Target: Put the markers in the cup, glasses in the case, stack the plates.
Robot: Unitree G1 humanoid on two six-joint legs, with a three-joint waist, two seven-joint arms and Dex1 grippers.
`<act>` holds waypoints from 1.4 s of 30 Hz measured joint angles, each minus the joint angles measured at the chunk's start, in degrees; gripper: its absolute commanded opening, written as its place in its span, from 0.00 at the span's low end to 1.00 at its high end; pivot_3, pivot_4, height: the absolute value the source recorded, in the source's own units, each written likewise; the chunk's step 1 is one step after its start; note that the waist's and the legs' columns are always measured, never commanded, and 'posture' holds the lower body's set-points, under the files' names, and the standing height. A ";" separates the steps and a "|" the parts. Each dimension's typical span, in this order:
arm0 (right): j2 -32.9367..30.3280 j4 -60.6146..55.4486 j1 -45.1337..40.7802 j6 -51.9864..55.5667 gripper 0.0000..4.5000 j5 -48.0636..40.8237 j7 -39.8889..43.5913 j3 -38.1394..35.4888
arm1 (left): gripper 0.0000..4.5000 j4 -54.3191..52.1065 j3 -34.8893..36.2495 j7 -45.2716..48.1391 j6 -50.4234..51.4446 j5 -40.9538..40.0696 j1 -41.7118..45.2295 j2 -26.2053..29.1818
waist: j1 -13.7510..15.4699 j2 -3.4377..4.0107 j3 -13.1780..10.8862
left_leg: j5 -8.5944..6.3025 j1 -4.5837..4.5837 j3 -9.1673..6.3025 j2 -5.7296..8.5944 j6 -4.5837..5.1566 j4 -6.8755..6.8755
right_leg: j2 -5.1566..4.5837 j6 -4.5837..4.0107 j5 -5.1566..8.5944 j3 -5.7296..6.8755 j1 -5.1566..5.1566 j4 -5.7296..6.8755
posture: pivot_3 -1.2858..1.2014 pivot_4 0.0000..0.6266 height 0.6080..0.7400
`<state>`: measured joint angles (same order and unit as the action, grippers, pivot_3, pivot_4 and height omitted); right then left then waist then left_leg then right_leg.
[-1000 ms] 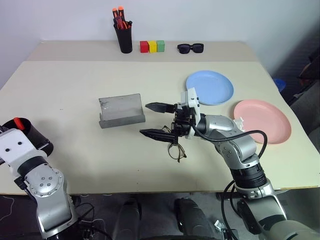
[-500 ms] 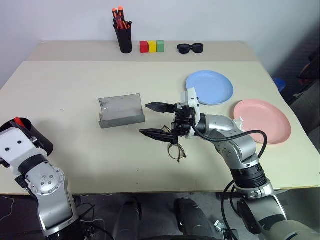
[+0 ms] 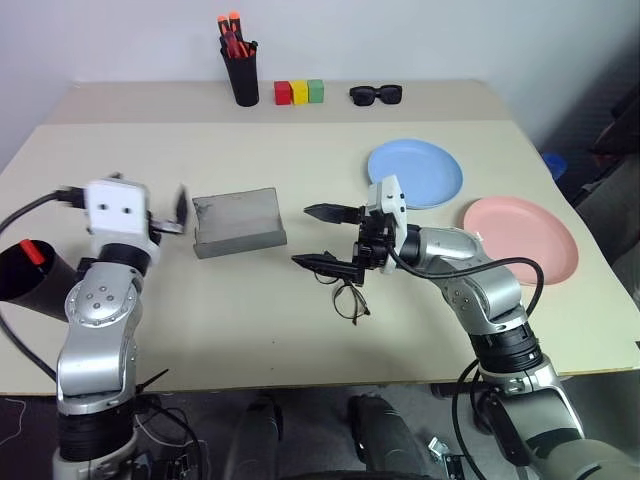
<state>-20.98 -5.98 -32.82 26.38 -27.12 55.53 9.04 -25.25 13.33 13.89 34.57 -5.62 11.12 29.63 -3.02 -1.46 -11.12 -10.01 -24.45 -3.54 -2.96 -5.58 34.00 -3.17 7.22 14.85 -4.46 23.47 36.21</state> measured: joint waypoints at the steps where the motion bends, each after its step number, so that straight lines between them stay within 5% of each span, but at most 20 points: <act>1: -0.44 0.51 -0.02 -0.44 1.00 0.50 0.00 -0.03 | 0.99 1.08 -0.86 1.93 1.63 -0.39 0.68 1.70 | 0.02 0.01 -0.01 | 0.00 0.00 -0.01 0.00 0.00 -0.01 | 0.00 0.00 0.00 0.01 0.01 0.01 | 0.52 0.24 1.00; 9: -6.36 1.29 0.58 -2.20 1.00 4.49 3.01 0.48 | 0.99 14.76 -5.87 18.49 12.83 -7.09 11.48 11.80 | 0.55 0.01 -0.02 | 0.00 -0.05 0.02 0.01 0.00 0.04 | -0.03 -0.01 0.02 -0.01 -0.05 -0.11 | 0.52 0.24 1.00; 20: -13.91 -4.71 6.53 -1.75 1.00 4.50 7.88 0.64 | 0.99 27.14 -21.13 35.56 10.19 -6.95 21.57 15.36 | 0.39 0.03 -0.05 | 0.00 -0.06 0.03 0.01 0.02 0.01 | -0.03 0.01 0.02 -0.02 0.01 -0.07 | 0.52 0.24 1.00; 23: -13.91 -5.53 7.46 -1.74 1.00 4.53 7.15 0.63 | 0.82 28.87 -23.74 37.66 8.68 -5.84 21.95 15.37 | 0.48 0.03 -0.05 | 0.00 -0.07 0.03 0.01 0.02 0.02 | -0.02 0.01 0.02 -0.02 0.00 -0.06 | 0.52 0.24 1.00; 30: -13.93 -7.30 8.40 -1.73 1.00 4.53 5.91 0.62 | 0.01 29.75 -23.88 39.42 6.41 -4.71 23.04 15.11 | 0.56 0.03 -0.05 | 0.00 -0.07 0.03 0.01 0.03 0.06 | -0.03 0.01 0.02 -0.03 -0.02 -0.06 | 0.52 0.24 1.00; 42: -14.31 -7.09 7.83 -1.74 1.00 5.13 6.42 0.87 | 0.01 15.11 -24.10 52.32 -8.84 -5.72 9.65 22.35 | 0.85 0.05 -0.06 | -0.01 -0.06 0.06 0.00 0.05 0.15 | -0.06 -0.14 0.10 -0.04 -0.05 -0.04 | 0.52 0.24 1.00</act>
<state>-35.29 -13.08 -24.98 24.64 -21.99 61.95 9.91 -10.15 -10.77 66.20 25.73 -11.34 20.77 51.98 -2.17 -1.41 -11.18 -10.02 -24.51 -3.48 -2.97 -5.53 34.15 -3.22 7.08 14.95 -4.50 23.42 36.17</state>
